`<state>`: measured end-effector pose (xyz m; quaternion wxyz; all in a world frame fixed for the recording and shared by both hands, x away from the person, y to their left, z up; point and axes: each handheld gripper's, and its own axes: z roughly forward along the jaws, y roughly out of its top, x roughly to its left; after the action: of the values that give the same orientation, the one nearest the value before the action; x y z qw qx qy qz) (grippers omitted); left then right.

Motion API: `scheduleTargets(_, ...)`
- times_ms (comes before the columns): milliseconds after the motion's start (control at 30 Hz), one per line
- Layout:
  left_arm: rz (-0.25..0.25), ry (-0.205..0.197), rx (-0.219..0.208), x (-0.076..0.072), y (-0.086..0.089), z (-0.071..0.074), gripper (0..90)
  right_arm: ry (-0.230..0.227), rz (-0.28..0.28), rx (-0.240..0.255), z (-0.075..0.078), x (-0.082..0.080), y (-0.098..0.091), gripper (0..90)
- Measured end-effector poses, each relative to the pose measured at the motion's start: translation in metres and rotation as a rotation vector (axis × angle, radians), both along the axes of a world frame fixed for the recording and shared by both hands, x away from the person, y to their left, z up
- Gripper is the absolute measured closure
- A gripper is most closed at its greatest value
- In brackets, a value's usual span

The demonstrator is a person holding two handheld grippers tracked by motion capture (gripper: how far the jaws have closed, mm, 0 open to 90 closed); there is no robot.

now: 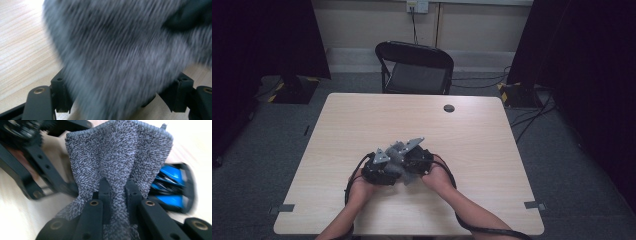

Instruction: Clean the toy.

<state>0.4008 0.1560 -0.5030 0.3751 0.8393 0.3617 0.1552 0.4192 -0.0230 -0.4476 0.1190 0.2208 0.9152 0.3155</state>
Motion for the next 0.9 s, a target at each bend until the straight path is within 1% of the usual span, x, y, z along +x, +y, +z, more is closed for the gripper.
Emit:
scheduleTargets(67,-0.002,0.000,0.003,0.000,0.000,0.000,25.5,0.020,0.005,-0.001,-0.004,-0.002,0.007,79.2)
scheduleTargets(100,0.004,0.000,-0.005,0.000,0.000,0.000,25.5,0.021,0.004,-0.004,-0.006,-0.002,0.008,79.2)
scheduleTargets(167,0.004,0.001,-0.005,0.000,0.000,0.000,25.5,0.020,0.004,0.001,-0.008,-0.002,0.009,79.3)
scheduleTargets(200,-0.002,0.001,0.002,0.000,0.000,0.000,25.5,0.027,0.000,0.019,-0.009,-0.002,0.008,79.2)
scheduleTargets(233,0.004,0.001,-0.006,0.000,0.000,0.000,25.5,0.050,-0.013,0.047,-0.009,-0.001,0.006,79.3)
scheduleTargets(267,0.004,0.001,-0.005,0.000,0.000,0.000,25.5,0.054,-0.014,0.058,-0.010,-0.001,0.006,79.4)
scheduleTargets(300,0.003,0.001,-0.005,0.000,0.000,0.000,25.5,0.054,-0.013,0.059,-0.010,-0.001,0.005,79.4)
scheduleTargets(333,-0.003,0.001,0.004,0.000,0.000,0.000,25.5,0.052,-0.010,0.048,-0.009,-0.002,0.006,79.5)
scheduleTargets(367,-0.002,0.001,0.002,0.000,0.000,0.000,25.5,0.047,-0.005,0.043,-0.009,-0.001,0.007,79.5)
scheduleTargets(467,-0.003,0.001,0.002,0.000,0.000,0.000,25.5,0.051,-0.015,0.031,-0.008,0.000,0.008,79.4)
scheduleTargets(500,-0.001,0.001,0.001,0.000,0.000,0.000,25.5,0.059,-0.026,0.032,-0.008,0.000,0.008,79.4)
scheduleTargets(600,0.000,0.001,-0.001,0.000,0.000,0.000,25.5,0.051,-0.032,0.026,-0.007,0.003,0.007,79.4)
scheduleTargets(633,0.000,0.001,-0.001,0.000,0.000,0.000,25.5,0.060,-0.039,0.034,-0.007,0.004,0.007,79.5)
scheduleTargets(733,-0.001,0.001,0.001,0.000,0.000,0.000,25.5,0.058,-0.044,0.033,-0.007,0.005,0.006,79.5)
scheduleTargets(767,-0.001,0.001,0.000,0.000,0.000,0.000,25.5,0.066,-0.054,0.039,-0.006,0.007,0.005,79.4)
scheduleTargets(800,0.000,0.002,0.000,0.000,0.000,0.000,25.5,0.058,-0.054,0.035,-0.005,0.007,0.005,79.4)
scheduleTargets(900,0.002,0.001,-0.002,0.000,0.000,0.000,25.5,0.058,-0.056,0.030,-0.004,0.009,0.004,79.4)
